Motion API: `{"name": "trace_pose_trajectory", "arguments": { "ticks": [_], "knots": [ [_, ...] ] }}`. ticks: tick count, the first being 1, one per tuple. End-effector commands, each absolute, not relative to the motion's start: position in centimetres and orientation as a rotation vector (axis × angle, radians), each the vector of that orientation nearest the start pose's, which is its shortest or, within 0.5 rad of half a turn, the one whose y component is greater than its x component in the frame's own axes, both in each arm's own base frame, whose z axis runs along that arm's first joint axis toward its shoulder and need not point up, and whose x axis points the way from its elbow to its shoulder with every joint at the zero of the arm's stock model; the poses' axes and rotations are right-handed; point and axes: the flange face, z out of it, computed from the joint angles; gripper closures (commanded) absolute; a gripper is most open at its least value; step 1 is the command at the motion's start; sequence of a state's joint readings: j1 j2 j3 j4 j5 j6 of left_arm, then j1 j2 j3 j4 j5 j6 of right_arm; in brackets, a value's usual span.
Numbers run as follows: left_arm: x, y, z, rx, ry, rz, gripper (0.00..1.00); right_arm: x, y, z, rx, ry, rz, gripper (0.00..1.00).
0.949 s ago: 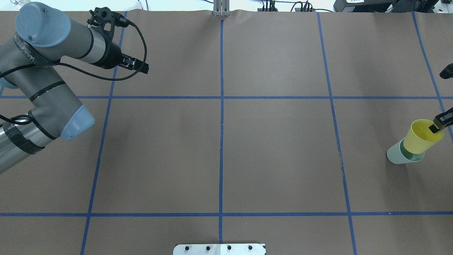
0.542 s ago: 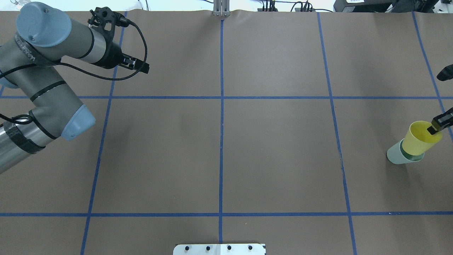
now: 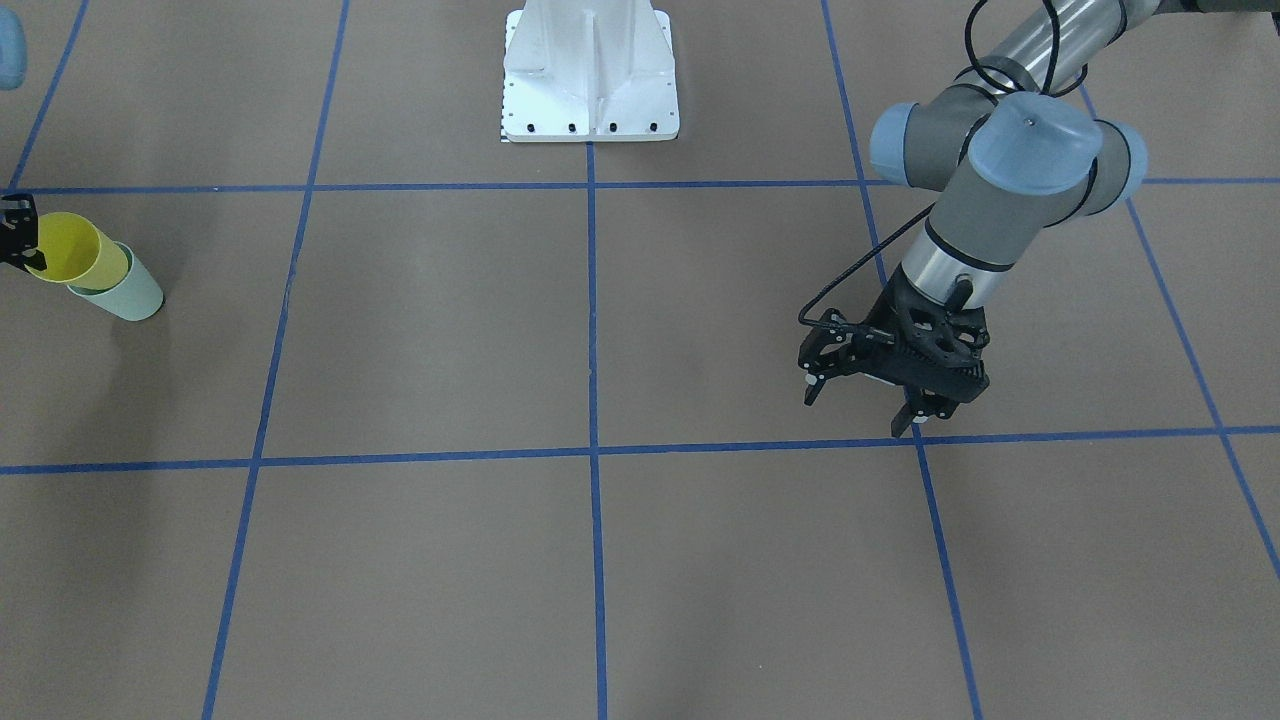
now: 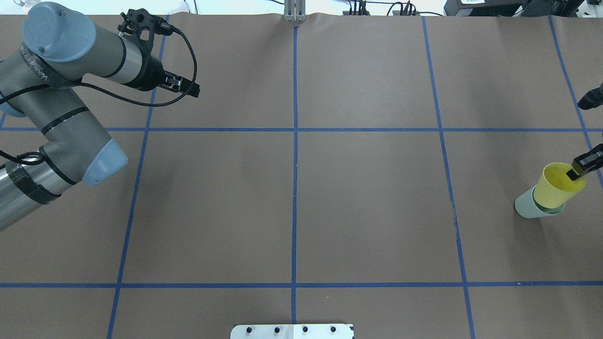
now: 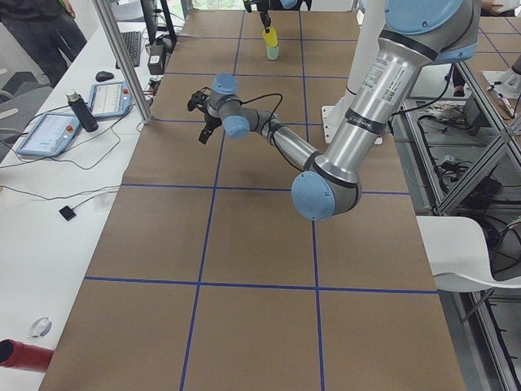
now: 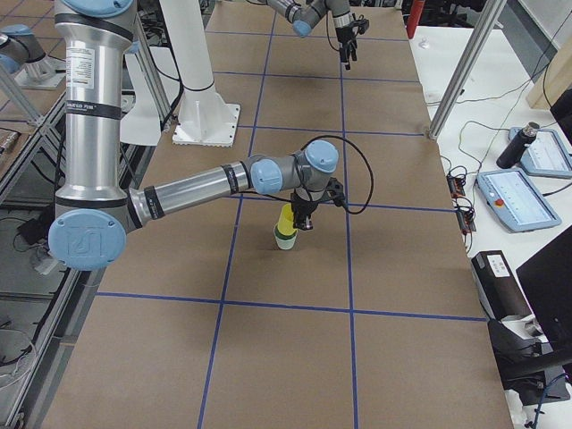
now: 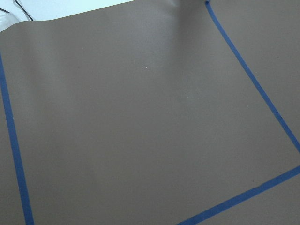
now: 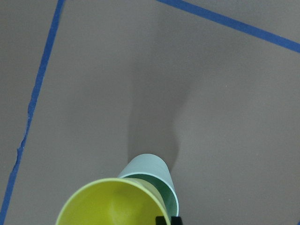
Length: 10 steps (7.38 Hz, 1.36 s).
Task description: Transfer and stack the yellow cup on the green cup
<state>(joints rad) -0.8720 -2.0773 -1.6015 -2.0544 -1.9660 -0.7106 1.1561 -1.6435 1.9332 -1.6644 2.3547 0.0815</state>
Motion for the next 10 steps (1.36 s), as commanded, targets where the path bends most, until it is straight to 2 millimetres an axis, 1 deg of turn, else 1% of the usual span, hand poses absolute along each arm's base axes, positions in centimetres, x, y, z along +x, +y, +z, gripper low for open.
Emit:
{"name": "trace_pose_trajectory", "arguments": {
  "ticks": [1, 3, 4, 5, 6, 8, 9, 10],
  "knots": [
    [36.1, -57.7, 29.5, 0.535, 0.928, 0.193, 0.00, -12.8, -44.7, 53.0, -0.021, -0.805, -0.389, 1.00],
    [36.1, -57.6, 29.5, 0.536, 0.929, 0.193, 0.00, -12.9, -44.8, 53.1, -0.015, -0.808, -0.392, 1.00],
    [36.1, -57.7, 29.5, 0.535, 0.928, 0.193, 0.00, -13.0, -44.9, 53.1, -0.014, -0.808, -0.392, 0.54],
    [36.0, -57.7, 29.5, 0.536, 0.928, 0.191, 0.00, -13.0, -44.9, 53.0, -0.013, -0.808, -0.393, 0.14],
    [36.1, -57.7, 29.5, 0.535, 0.928, 0.193, 0.00, -13.0, -44.9, 52.9, -0.010, -0.809, -0.394, 0.01],
    [35.8, -57.9, 29.8, 0.529, 0.920, 0.185, 0.00, -13.0, -45.0, 52.1, 0.004, -0.814, -0.397, 0.01],
    [33.8, -59.4, 30.6, 0.510, 0.908, 0.156, 0.00, -12.8, -44.9, 51.0, 0.024, -0.817, -0.400, 0.01],
    [30.6, -61.6, 32.2, 0.487, 0.892, 0.184, 0.00, -11.7, -45.0, 51.0, 0.036, -0.807, -0.378, 0.01]
  ]
}}
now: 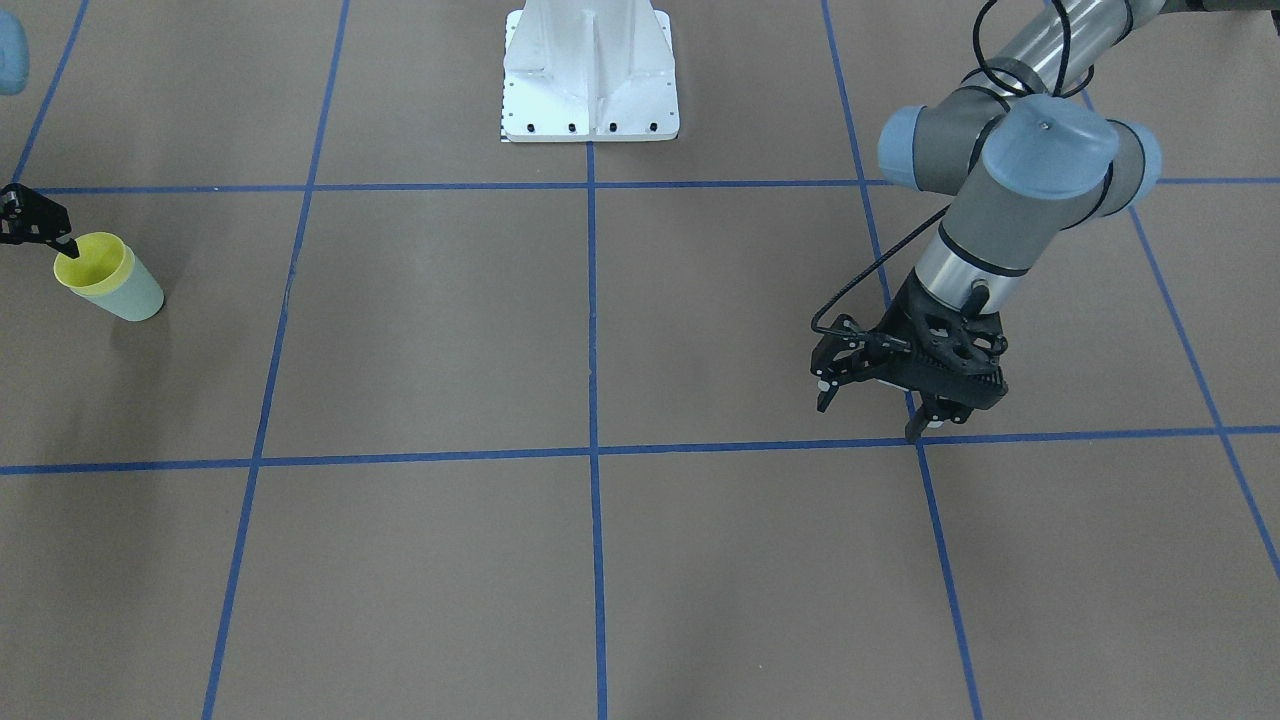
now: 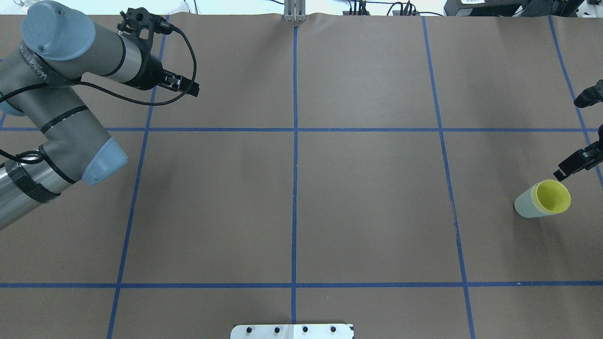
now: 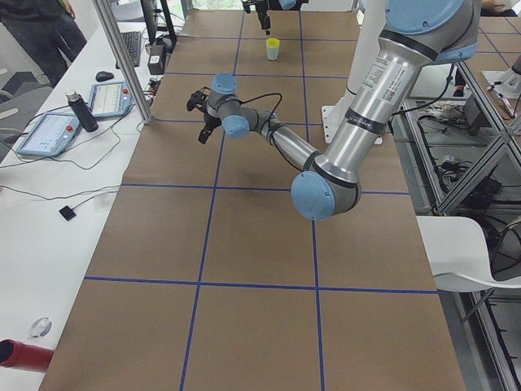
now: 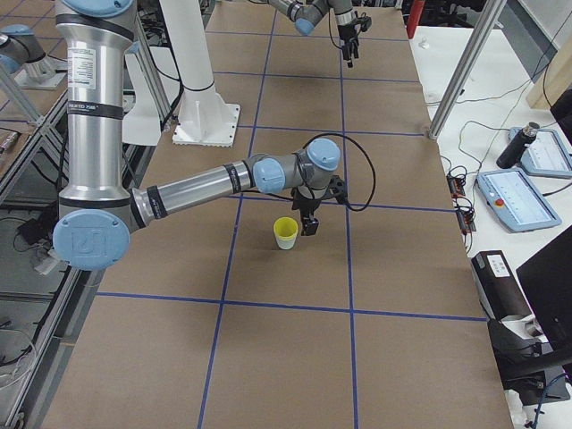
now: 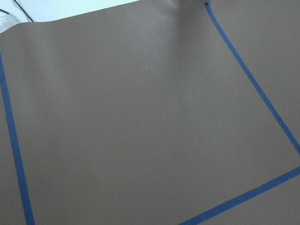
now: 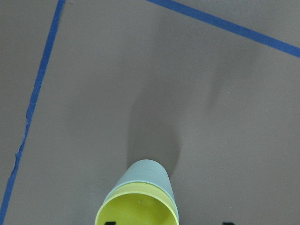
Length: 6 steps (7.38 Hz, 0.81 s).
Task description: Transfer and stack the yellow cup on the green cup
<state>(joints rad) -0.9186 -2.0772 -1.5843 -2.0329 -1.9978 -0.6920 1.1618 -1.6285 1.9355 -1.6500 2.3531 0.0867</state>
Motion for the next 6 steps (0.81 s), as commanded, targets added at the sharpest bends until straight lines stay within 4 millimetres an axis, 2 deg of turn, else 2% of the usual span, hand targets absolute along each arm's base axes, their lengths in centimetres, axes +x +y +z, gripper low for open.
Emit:
{"name": "trace_pose_trajectory", "arguments": {
  "ticks": [1, 2, 3, 4, 5, 6],
  "knots": [
    [26.6, -63.7, 33.7, 0.483, 0.819, 0.235, 0.00, -10.0, -45.5, 51.4, 0.049, -0.797, -0.347, 0.01],
    [21.7, -65.7, 35.3, 0.459, 0.724, 0.276, 0.00, -7.9, -45.9, 51.5, 0.067, -0.787, -0.300, 0.01],
    [17.7, -66.8, 36.5, 0.437, 0.659, 0.313, 0.00, -4.9, -46.6, 51.4, 0.085, -0.800, -0.224, 0.01],
    [12.2, -67.7, 38.4, 0.425, 0.612, 0.299, 0.00, -4.5, -46.8, 52.2, 0.076, -0.803, -0.217, 0.01],
    [8.9, -66.2, 43.1, 0.374, 0.621, 0.283, 0.00, -4.0, -46.9, 52.0, 0.086, -0.806, -0.212, 0.01],
    [2.0, -64.7, 46.4, 0.327, 0.706, 0.186, 0.00, -3.8, -47.0, 52.1, 0.086, -0.804, -0.209, 0.01]
  ]
}}
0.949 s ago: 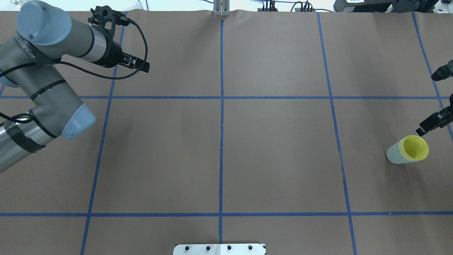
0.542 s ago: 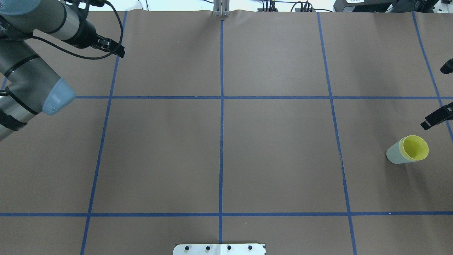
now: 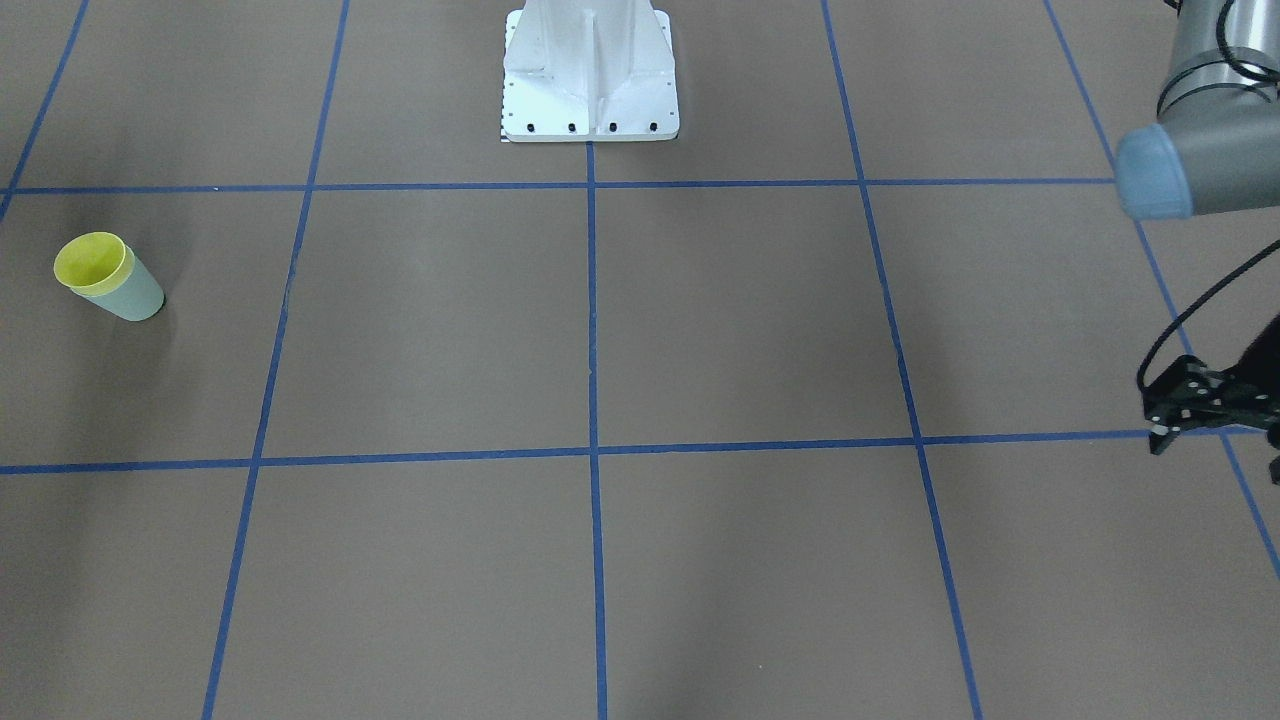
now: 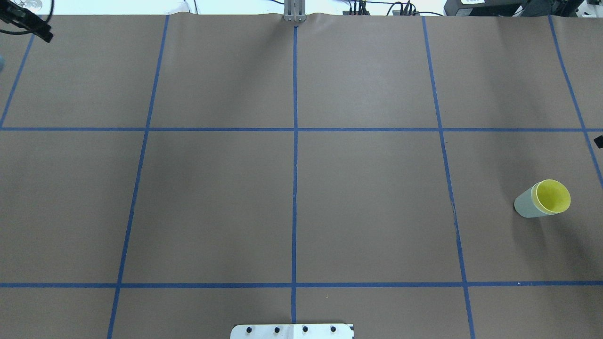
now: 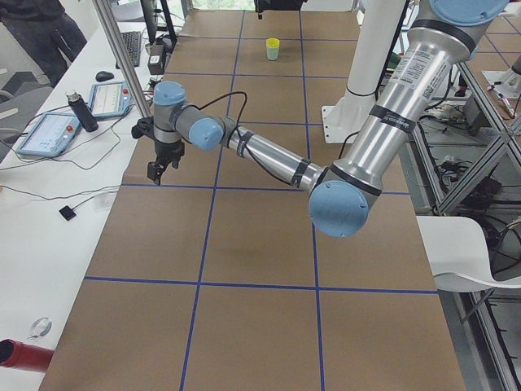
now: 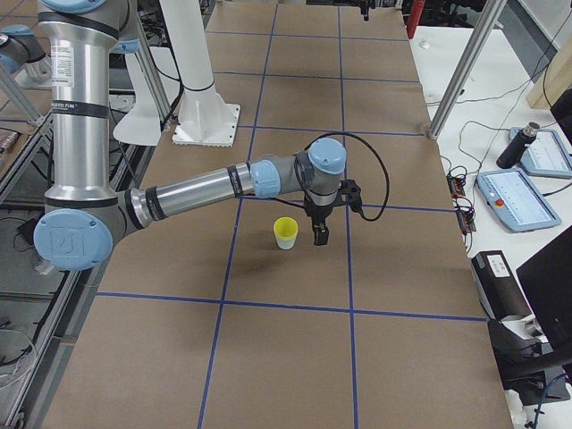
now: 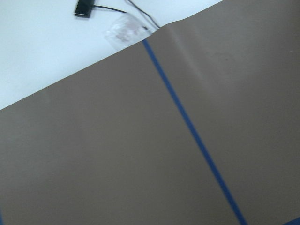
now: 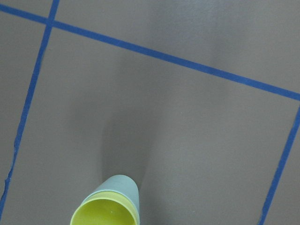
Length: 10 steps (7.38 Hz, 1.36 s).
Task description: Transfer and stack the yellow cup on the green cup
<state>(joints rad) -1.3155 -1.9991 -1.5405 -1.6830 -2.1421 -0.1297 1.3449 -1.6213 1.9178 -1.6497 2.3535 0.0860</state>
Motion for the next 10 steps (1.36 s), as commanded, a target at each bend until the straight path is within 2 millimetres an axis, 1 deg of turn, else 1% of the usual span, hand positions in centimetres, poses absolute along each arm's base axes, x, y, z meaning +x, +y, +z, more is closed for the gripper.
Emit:
{"name": "trace_pose_trajectory", "arguments": {
  "ticks": [1, 2, 3, 4, 5, 6, 7, 8, 9, 10],
  "knots": [
    [1.0, -61.4, 51.3, 0.257, 0.788, 0.165, 0.00, -1.9, -47.1, 53.0, 0.081, -0.797, -0.156, 0.01],
    [0.3, -60.1, 54.0, 0.243, 0.768, 0.146, 0.00, -0.4, -47.1, 53.5, 0.085, -0.793, -0.121, 0.01],
    [-0.7, -54.8, 61.6, 0.150, 0.694, 0.108, 0.00, 1.1, -46.8, 54.1, 0.083, -0.796, -0.085, 0.01],
    [-1.3, -53.9, 62.6, 0.209, 0.673, 0.115, 0.00, 2.5, -46.3, 54.7, 0.083, -0.800, -0.055, 0.01],
    [-3.7, -53.7, 62.2, 0.188, 0.694, 0.062, 0.00, 3.3, -46.1, 55.1, 0.084, -0.790, -0.041, 0.01],
    [-4.4, -53.4, 60.2, 0.157, 0.722, 0.038, 0.00, 4.3, -45.9, 55.4, 0.086, -0.793, -0.016, 0.01],
    [-4.5, -52.9, 58.7, 0.155, 0.717, 0.084, 0.00, 5.0, -45.4, 56.7, 0.062, -0.798, 0.012, 0.01],
    [-5.6, -52.5, 58.5, 0.144, 0.712, 0.097, 0.00, 5.6, -45.0, 57.5, 0.050, -0.797, 0.028, 0.01],
    [-5.8, -52.4, 58.6, 0.140, 0.712, 0.094, 0.00, 5.9, -44.5, 58.3, 0.034, -0.797, 0.042, 0.01],
    [-5.9, -52.3, 58.8, 0.137, 0.710, 0.091, 0.00, 5.9, -43.2, 59.7, 0.009, -0.793, 0.052, 0.01]
  ]
}}
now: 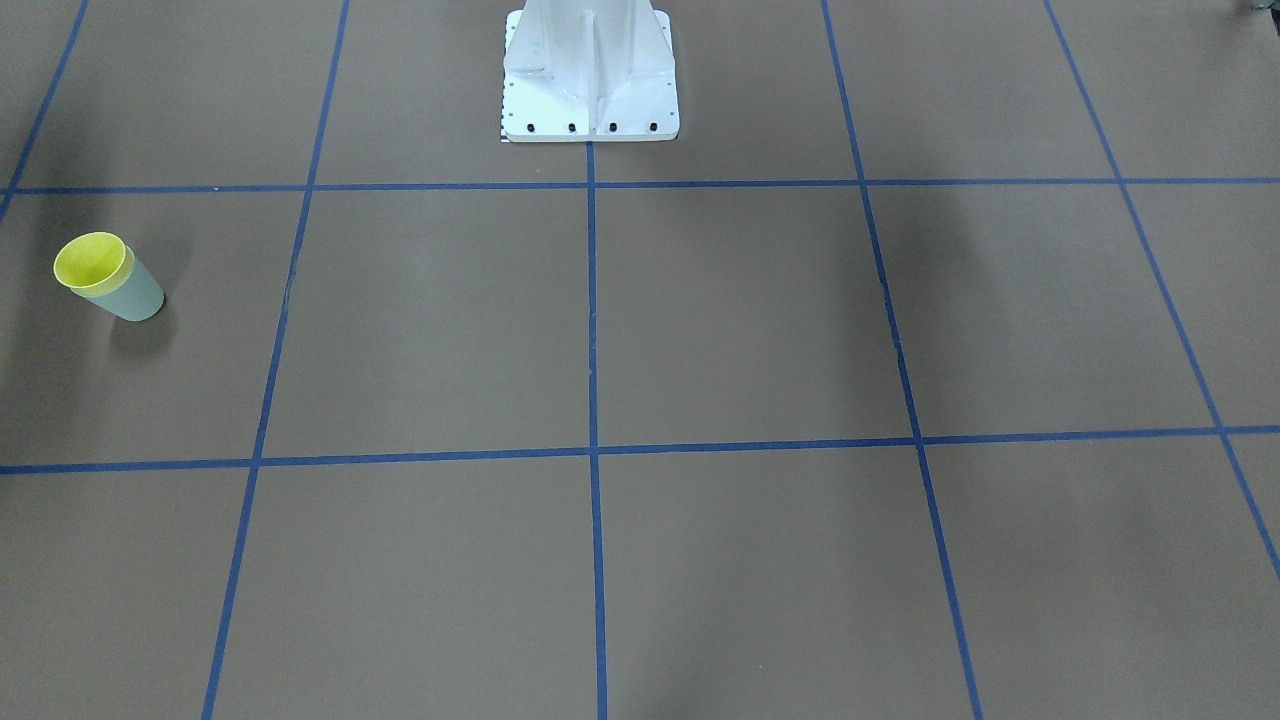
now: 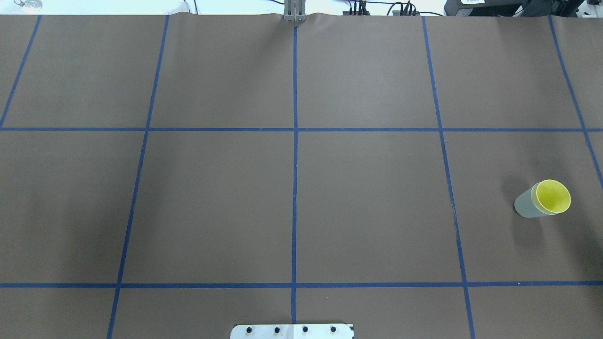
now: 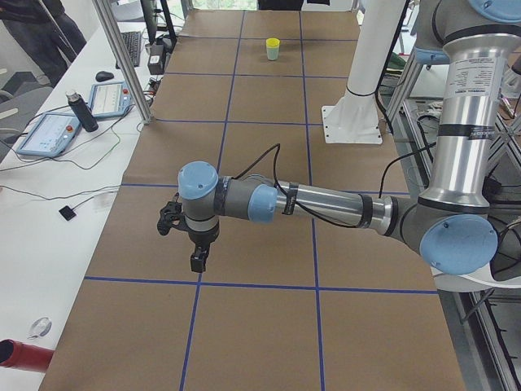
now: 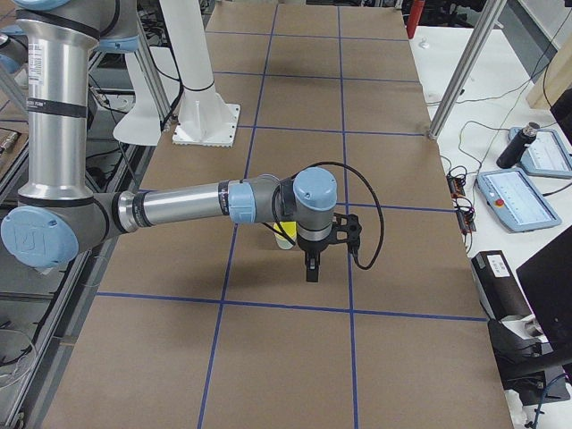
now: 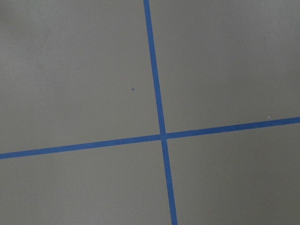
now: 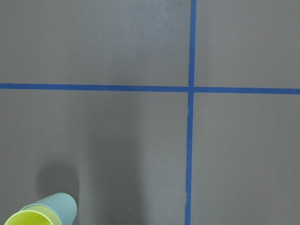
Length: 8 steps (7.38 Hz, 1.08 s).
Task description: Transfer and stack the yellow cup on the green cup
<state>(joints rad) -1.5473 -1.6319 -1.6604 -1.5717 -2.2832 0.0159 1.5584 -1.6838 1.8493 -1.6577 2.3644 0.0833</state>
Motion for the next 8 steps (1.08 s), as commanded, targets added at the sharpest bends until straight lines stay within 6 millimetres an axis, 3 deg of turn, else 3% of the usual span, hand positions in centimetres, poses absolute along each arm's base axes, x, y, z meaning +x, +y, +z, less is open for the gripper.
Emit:
{"name": "trace_pose_trajectory", "arguments": {
  "ticks": [1, 8],
  "knots": [
    [-5.87, -52.10, 59.05, 0.133, 0.710, 0.090, 0.00, 6.11, -42.95, 60.01, 0.005, -0.792, 0.059, 0.01],
    [-6.10, -51.85, 59.90, 0.117, 0.712, 0.080, 0.00, 6.31, -43.07, 59.79, 0.008, -0.793, 0.073, 0.01]
  ]
}}
